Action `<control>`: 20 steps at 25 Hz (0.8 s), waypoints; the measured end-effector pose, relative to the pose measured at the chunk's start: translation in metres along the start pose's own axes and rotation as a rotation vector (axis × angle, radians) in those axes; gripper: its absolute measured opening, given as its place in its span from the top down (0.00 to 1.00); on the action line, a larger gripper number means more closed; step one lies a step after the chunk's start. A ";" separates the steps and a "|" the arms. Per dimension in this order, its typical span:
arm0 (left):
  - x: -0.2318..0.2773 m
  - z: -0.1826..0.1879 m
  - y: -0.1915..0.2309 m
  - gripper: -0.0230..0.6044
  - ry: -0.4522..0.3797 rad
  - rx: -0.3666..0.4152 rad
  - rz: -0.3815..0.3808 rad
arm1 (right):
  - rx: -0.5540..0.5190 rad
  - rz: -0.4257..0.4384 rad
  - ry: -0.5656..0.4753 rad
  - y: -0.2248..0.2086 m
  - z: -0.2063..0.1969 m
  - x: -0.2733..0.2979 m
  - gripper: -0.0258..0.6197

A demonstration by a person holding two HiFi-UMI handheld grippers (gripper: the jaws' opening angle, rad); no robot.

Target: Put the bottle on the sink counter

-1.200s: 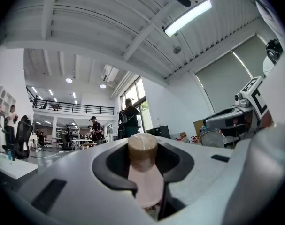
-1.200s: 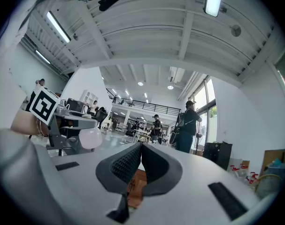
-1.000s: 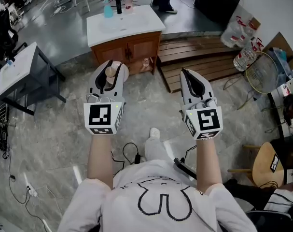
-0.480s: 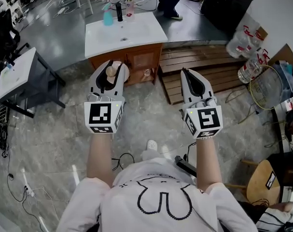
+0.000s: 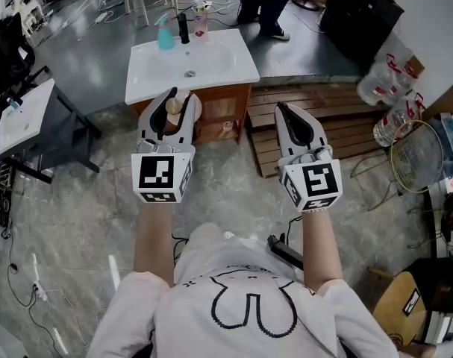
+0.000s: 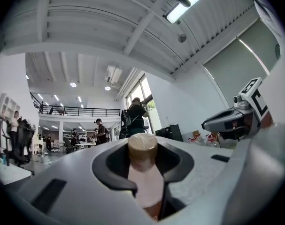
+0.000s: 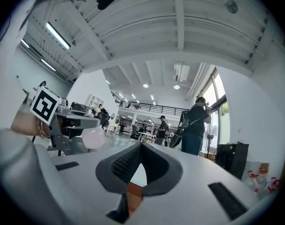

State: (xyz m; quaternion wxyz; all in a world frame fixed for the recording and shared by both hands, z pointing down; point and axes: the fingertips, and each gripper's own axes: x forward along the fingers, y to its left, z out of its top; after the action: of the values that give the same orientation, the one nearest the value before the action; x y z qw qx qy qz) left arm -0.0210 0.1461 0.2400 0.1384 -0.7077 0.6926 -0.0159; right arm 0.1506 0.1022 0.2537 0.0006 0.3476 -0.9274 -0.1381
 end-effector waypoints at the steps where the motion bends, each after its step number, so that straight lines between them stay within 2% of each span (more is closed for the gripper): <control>1: 0.006 -0.002 0.000 0.77 -0.001 0.004 0.000 | -0.001 0.002 -0.001 -0.003 -0.003 0.004 0.92; 11: 0.072 -0.027 0.009 0.77 0.007 -0.011 -0.013 | 0.009 -0.003 0.026 -0.036 -0.031 0.052 0.92; 20: 0.148 -0.059 0.042 0.77 0.025 -0.018 -0.054 | 0.023 -0.025 0.052 -0.060 -0.057 0.126 0.92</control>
State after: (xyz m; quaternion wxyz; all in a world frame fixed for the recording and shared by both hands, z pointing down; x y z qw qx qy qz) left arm -0.0683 -0.0102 0.2622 0.1230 -0.7270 0.6752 -0.0224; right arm 0.0987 -0.0370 0.2816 0.0188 0.3624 -0.9243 -0.1183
